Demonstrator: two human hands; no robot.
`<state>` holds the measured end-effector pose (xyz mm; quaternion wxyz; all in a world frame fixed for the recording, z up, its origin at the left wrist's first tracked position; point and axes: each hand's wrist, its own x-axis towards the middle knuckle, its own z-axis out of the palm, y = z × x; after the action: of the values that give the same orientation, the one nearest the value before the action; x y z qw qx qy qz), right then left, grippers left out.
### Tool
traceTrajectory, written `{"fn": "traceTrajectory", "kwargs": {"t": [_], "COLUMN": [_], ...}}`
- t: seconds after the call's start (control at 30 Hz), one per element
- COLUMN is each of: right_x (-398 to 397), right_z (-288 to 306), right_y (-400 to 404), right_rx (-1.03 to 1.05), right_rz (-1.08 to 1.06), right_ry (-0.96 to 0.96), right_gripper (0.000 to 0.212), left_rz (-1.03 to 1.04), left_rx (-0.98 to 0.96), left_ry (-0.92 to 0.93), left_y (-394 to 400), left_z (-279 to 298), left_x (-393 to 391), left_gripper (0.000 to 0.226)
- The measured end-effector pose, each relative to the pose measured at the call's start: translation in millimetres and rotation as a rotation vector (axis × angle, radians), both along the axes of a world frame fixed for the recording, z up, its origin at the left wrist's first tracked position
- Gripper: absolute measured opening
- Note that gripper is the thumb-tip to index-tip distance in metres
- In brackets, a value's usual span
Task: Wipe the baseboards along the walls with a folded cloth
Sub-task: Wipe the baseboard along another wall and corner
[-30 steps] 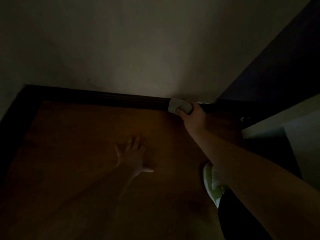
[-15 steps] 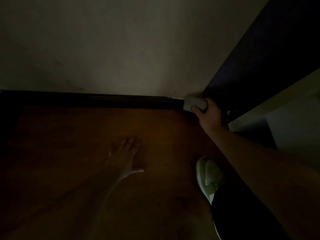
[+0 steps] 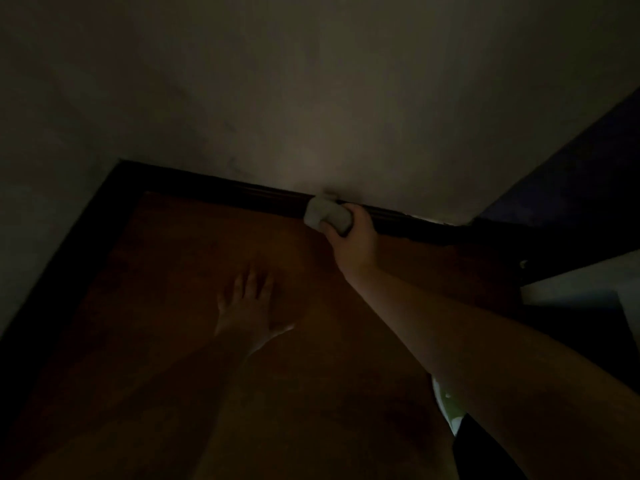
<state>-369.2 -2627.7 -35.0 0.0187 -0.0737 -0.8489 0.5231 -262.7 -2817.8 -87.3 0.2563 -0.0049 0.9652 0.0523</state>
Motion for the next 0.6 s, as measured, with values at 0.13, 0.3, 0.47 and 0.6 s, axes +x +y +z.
{"fn": "traceTrajectory", "kwargs": {"t": [0.13,0.3,0.47,0.6], "right_x": [-10,-19,-42,-59], "right_z": [3,4,7,2], "right_y": [-55,-118,-182,-239], "right_rx": [-0.061,-0.075,-0.13,-0.168], "right_rz": [0.166,0.314,0.392,0.422], "right_ry": [-0.028,-0.02,-0.052,-0.13], "right_gripper": [0.043,0.043,0.044,0.049], "left_rz": [0.138,0.188,0.234,0.305], "left_rx": [0.005,-0.012,0.024,0.029], "left_ry": [-0.084,-0.12,-0.091,-0.072], "left_y": [-26,-53,-66,-77], "left_z": [12,27,24,5], "left_x": [9,28,37,47], "left_gripper": [0.122,0.116,0.111,0.107]}}
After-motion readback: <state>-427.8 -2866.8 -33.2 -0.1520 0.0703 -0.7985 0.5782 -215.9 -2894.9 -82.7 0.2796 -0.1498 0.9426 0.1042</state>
